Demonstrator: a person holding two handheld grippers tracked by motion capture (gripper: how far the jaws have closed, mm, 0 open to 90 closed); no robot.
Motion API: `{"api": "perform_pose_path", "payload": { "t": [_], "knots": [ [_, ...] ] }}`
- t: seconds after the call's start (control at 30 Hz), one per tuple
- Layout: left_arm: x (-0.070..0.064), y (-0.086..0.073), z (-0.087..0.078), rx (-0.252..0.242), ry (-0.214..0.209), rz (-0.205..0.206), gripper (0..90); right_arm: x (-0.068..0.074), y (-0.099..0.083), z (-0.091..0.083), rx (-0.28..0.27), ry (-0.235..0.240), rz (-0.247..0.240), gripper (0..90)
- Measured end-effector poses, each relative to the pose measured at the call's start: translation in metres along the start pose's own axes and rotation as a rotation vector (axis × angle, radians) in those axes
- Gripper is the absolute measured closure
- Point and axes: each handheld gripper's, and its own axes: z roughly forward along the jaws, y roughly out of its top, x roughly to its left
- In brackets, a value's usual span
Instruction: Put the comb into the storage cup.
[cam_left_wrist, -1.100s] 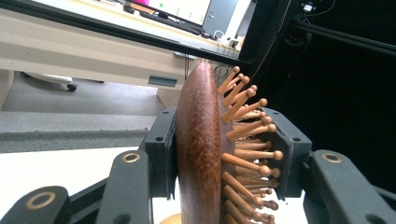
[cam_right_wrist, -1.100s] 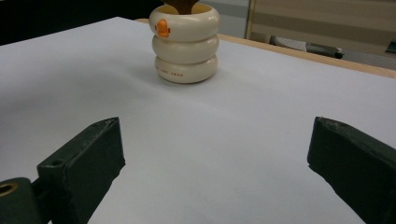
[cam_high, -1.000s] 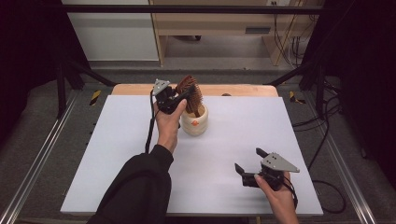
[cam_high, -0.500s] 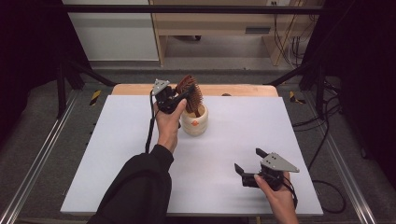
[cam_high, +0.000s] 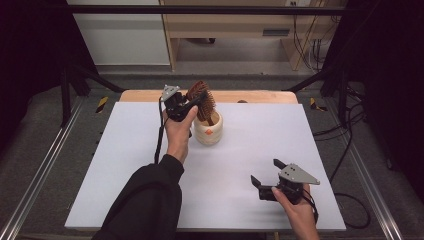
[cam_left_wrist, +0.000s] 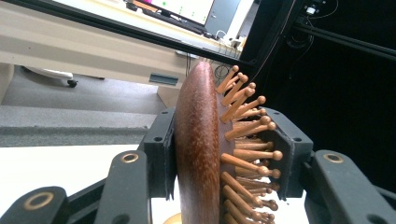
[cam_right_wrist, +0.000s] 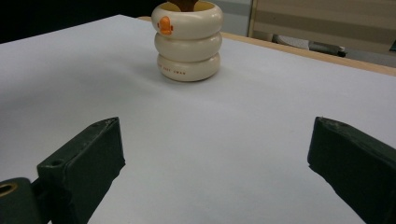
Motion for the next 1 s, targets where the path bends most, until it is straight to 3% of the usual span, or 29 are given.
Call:
{"api": "perform_pose_path", "payload": {
  "t": [1.0],
  "knots": [
    [0.0083,0.0003,-0.0031,0.011,-0.005,-0.017,49.2,0.0011,-0.0002,0.0012,0.005,0.003,-0.001,3.9]
  ]
}}
